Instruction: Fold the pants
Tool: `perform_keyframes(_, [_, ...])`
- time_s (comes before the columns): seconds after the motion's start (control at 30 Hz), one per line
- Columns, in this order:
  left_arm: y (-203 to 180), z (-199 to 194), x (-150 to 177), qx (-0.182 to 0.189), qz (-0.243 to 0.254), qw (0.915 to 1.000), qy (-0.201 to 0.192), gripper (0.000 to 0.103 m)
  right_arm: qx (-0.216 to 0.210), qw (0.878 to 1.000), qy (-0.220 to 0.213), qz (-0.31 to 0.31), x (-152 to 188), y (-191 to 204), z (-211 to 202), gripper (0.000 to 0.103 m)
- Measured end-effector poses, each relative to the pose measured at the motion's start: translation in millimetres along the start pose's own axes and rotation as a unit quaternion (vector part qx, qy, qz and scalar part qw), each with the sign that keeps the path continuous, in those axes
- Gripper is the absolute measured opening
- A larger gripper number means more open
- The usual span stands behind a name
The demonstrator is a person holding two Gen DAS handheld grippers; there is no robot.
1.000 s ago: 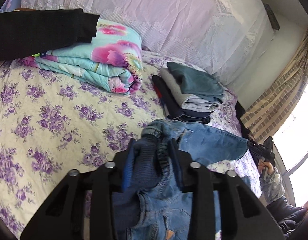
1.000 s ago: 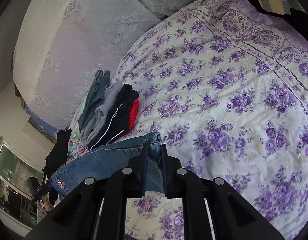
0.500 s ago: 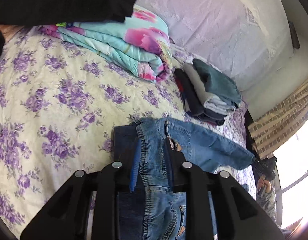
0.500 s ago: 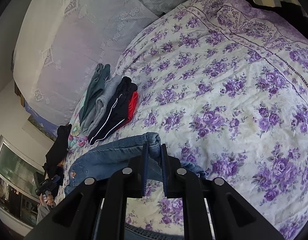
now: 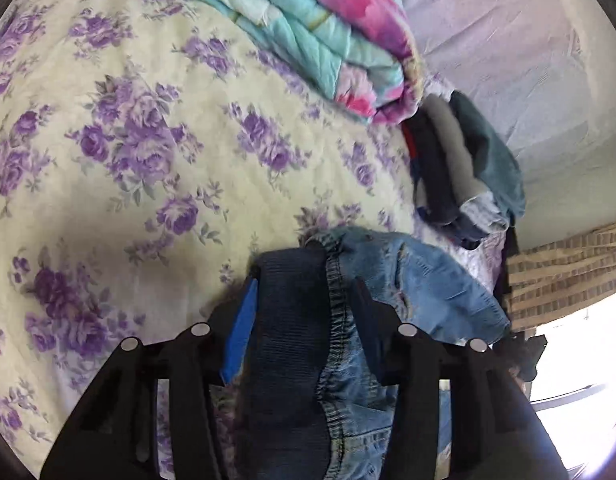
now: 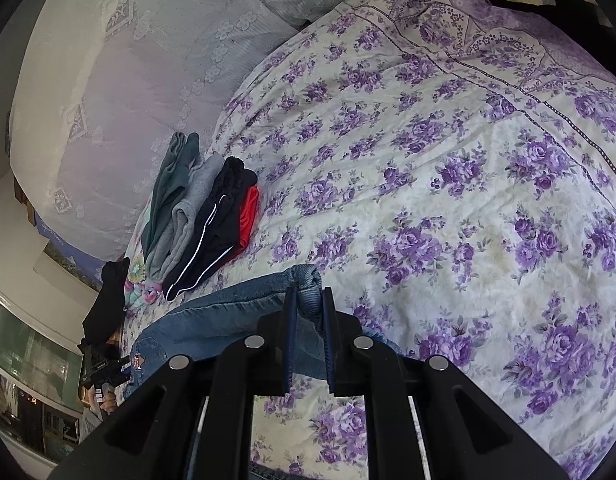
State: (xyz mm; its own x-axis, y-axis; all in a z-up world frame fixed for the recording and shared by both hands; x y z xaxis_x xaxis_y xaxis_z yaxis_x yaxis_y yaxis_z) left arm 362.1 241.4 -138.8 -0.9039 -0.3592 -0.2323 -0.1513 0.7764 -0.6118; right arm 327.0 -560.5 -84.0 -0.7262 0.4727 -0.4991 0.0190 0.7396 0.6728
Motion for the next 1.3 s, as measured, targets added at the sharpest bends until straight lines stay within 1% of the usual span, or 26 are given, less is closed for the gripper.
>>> perform_keyframes(0.1, [11.1,1.7,-4.8,0.025,-0.029,0.9992,0.009,0.047,-0.001,1.0,0.0,0.005,0.1,-1.7,1.2,0.012])
perform_keyframes(0.13, [16.3,-1.1,-8.0,0.027,-0.041,0.9988,-0.001,0.046,-0.001,1.0,0.0,0.006,0.4,-2.1,1.5,0.012])
perform_keyframes(0.2, [32.2,-7.7,-16.2,0.017,-0.073,0.9969,-0.024,0.045,-0.001,1.0,0.0,0.007,-0.2,-2.6,2.2,0.012])
perform_keyframes(0.23, [39.1,-6.9,-18.9,0.029,-0.086,0.9956,-0.02,0.045,0.0,1.0,0.0,0.008,-0.4,-2.5,2.6,0.012])
perform_keyframes(0.27, [40.3,-2.7,-18.5,0.047,-0.089,0.9949,-0.005,0.045,0.0,1.0,0.0,0.008,-0.8,-2.3,3.1,0.012])
perform_keyframes(0.33, [32.0,4.1,-13.3,0.058,-0.07,0.9958,0.01,0.045,0.001,1.0,0.0,0.008,-1.4,-2.6,3.6,0.012])
perform_keyframes(0.37, [26.2,6.0,-10.7,0.062,-0.058,0.9963,0.012,0.045,0.002,1.0,0.0,0.008,-1.5,-2.9,3.9,0.012])
perform_keyframes(0.4, [20.9,7.6,-9.1,0.068,-0.047,0.9965,0.011,0.04,0.002,1.0,0.001,0.008,-1.6,-3.1,3.9,0.012])
perform_keyframes(0.47, [17.4,9.2,-10.8,0.066,-0.05,0.9966,0.003,0.04,0.005,1.0,0.001,0.011,-1.7,-4.1,5.0,0.012])
perform_keyframes(0.5, [18.5,10.8,-13.6,0.072,-0.059,0.9957,0.0,0.034,0.006,1.0,0.0,0.013,-2.0,-4.9,5.9,0.012])
perform_keyframes(0.53, [19.9,12.1,-15.9,0.068,-0.066,0.9955,-0.002,0.018,0.007,1.0,0.0,0.014,-3.2,-5.9,7.1,0.012])
perform_keyframes(0.57, [21.5,13.5,-17.8,0.064,-0.075,0.9951,-0.005,0.016,0.008,1.0,-0.001,0.016,-3.6,-6.7,7.8,0.012])
perform_keyframes(0.6, [23.2,11.5,-18.4,0.06,-0.085,0.9945,-0.017,0.009,0.007,1.0,-0.002,0.02,-3.8,-7.2,8.6,0.012])
perform_keyframes(0.63, [21.0,10.5,-18.0,0.062,-0.087,0.994,-0.023,0.008,0.007,1.0,-0.003,0.023,-4.1,-7.4,8.8,0.012])
perform_keyframes(0.7, [12.4,-2.3,-13.9,0.065,-0.078,0.9935,-0.052,0.006,0.005,1.0,-0.005,0.023,-4.7,-6.1,8.1,0.012])
perform_keyframes(0.73, [10.1,-10.8,-12.3,0.074,-0.074,0.9924,-0.064,0.006,0.003,1.0,-0.008,0.023,-4.9,-5.2,6.4,0.012])
perform_keyframes(0.8, [5.0,-22.7,-10.2,0.089,-0.066,0.9911,-0.073,0.006,-0.002,1.0,-0.011,0.023,-6.0,-4.2,3.4,0.012])
perform_keyframes(0.83, [4.2,-25.8,-8.6,0.089,-0.066,0.9914,-0.069,0.006,-0.003,1.0,-0.012,0.022,-5.9,-4.1,2.3,0.012])
perform_keyframes(0.9, [8.4,-23.5,-6.4,0.085,-0.077,0.992,-0.052,0.007,-0.003,1.0,-0.015,0.023,-5.1,-4.8,0.1,0.012])
perform_keyframes(0.93, [12.7,-22.6,-6.3,0.091,-0.084,0.9913,-0.043,0.007,-0.004,1.0,-0.016,0.025,-4.7,-6.4,-1.3,0.012])
perform_keyframes(1.07, [34.4,-11.2,-5.4,0.136,-0.133,0.9815,-0.019,0.008,-0.007,0.999,-0.021,0.039,-3.3,-15.5,-6.1,0.012])
perform_keyframes(1.1, [39.3,-7.2,-4.6,0.146,-0.146,0.9784,-0.013,0.01,-0.004,0.999,-0.021,0.042,-2.8,-17.9,-7.0,0.012])
perform_keyframes(1.17, [47.5,1.0,-2.1,0.179,-0.165,0.9698,0.003,0.013,0.002,0.999,-0.023,0.049,-3.0,-22.9,-9.4,0.012])
perform_keyframes(1.23, [47.1,4.5,-0.4,0.192,-0.161,0.9682,0.01,0.024,0.005,0.998,-0.025,0.054,-3.6,-26.1,-11.5,0.012])
perform_keyframes(1.27, [43.7,6.4,1.1,0.199,-0.152,0.9679,0.02,0.028,0.006,0.998,-0.025,0.055,-4.3,-26.7,-11.7,0.012])
perform_keyframes(1.3, [38.0,8.3,3.0,0.211,-0.14,0.9669,0.032,0.038,0.006,0.998,-0.025,0.055,-4.8,-27.0,-11.5,0.012])
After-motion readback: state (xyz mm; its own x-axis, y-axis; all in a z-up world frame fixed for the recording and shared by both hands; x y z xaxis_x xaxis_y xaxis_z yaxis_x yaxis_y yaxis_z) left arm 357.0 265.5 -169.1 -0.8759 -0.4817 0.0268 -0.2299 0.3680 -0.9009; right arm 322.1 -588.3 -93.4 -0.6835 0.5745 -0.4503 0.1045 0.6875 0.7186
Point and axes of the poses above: each gripper's, at about its wrist camera, not at the fingertips, and z roughly the way its jaws point, y to its left, x to its underside, the point moved 4 cm from there along z, roughly the way its jaws point, and after that the axes turned 4 degrees about -x, right-handed, at the moved point
